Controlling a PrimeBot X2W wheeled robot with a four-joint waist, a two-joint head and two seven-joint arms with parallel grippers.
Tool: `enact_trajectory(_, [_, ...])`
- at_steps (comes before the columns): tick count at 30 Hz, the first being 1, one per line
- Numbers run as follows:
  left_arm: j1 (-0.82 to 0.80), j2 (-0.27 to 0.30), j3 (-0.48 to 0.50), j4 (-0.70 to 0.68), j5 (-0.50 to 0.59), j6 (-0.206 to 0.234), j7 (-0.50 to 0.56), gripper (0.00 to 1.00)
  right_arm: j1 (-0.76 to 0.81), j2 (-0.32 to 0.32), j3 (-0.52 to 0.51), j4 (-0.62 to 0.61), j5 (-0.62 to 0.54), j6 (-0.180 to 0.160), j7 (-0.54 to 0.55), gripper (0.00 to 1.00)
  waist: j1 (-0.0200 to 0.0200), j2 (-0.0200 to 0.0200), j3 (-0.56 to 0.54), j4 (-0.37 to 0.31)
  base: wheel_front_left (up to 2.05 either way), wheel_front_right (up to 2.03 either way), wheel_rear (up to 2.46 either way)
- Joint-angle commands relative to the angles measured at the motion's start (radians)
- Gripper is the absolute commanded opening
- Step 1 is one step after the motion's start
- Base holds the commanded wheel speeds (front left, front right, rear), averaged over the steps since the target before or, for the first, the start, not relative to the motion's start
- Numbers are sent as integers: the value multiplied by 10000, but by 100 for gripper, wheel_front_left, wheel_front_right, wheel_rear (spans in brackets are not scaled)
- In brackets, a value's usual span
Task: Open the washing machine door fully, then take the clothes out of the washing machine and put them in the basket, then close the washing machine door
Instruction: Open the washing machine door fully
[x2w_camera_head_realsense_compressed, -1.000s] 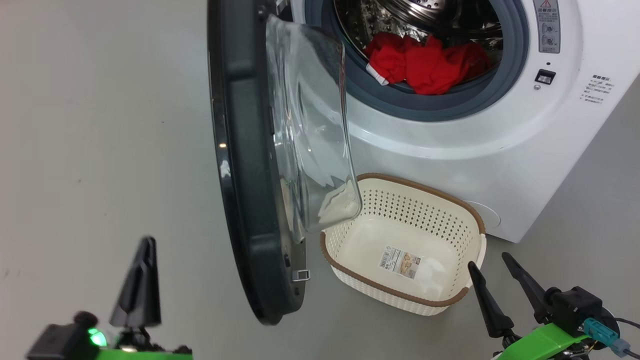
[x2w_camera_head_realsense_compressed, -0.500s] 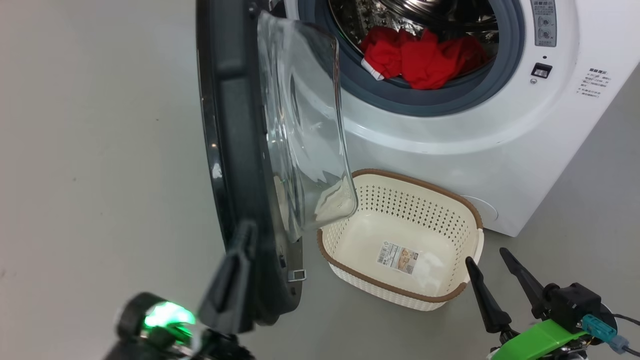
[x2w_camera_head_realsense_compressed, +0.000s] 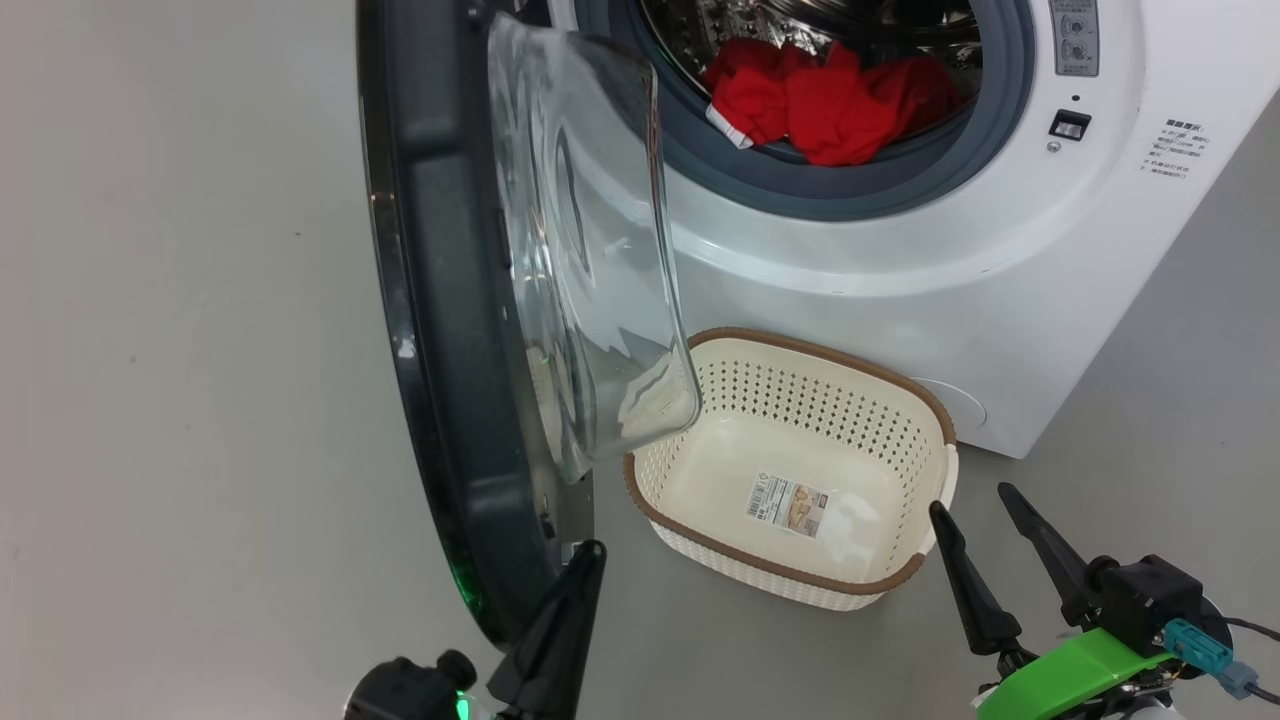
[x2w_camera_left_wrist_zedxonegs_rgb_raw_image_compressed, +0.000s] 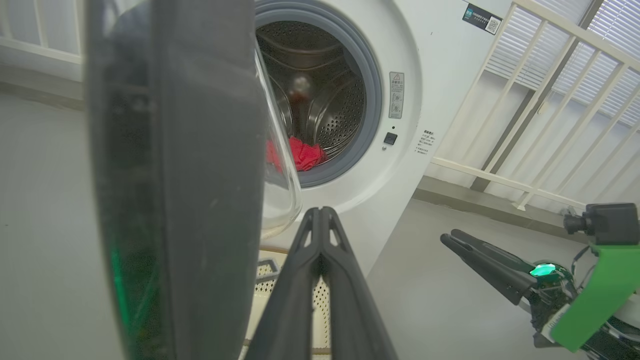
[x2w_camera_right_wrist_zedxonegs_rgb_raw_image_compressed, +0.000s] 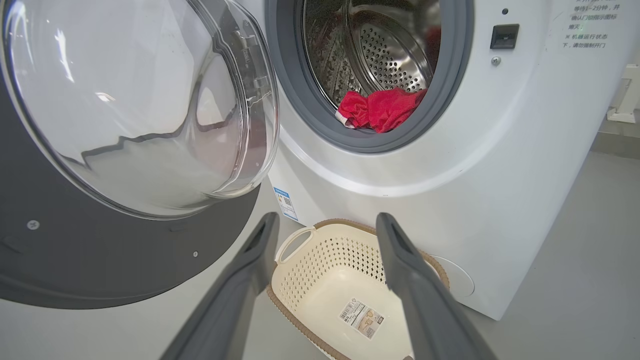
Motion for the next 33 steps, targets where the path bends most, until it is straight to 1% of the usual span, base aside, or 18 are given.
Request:
enact_trajectory(1, [-368, 41, 380, -145, -94, 84, -49, 0, -319, -76, 161, -276, -36, 65, -91, 100, -1, 0, -7, -4, 0, 0, 0])
enact_trajectory(9, [-373, 41, 1185, 189, -108, 376, -49, 0, -196, -44, 99, -314, -33, 65, -91, 100, -1, 0, -85, 87, 0, 0, 0])
enact_trajectory(17, [-114, 41, 2393, 295, -1, 409, -49, 0, -150, -9, 92, -321, -21, 65, -91, 100, -1, 0, -112, 281, 0, 0, 0])
enact_trajectory(24, [-150, 41, 3609, 541, 251, 208, -49, 0, -139, 11, 126, -351, -10, 65, -91, 100, -1, 0, -77, 341, 0, 0, 0])
enact_trajectory(30, [-594, 41, 4697, 936, 170, 25, -49, 0, -234, -54, 132, -393, -10, 65, -91, 100, -1, 0, 82, 303, 0, 0, 0])
enact_trajectory(31, [-594, 41, 4697, 936, 170, 25, -49, 0, -234, -54, 132, -393, -10, 65, -91, 100, -1, 0, 82, 303, 0, 0, 0])
enact_trajectory(32, [-758, 41, 5099, 1109, 248, -48, -49, 0, -271, -79, 148, -422, -3, 65, -91, 100, -1, 0, 154, 261, 0, 0, 0])
enact_trajectory(33, [-758, 41, 5099, 1109, 248, -48, -49, 0, -271, -79, 148, -422, -3, 65, -91, 100, -1, 0, 154, 261, 0, 0, 0])
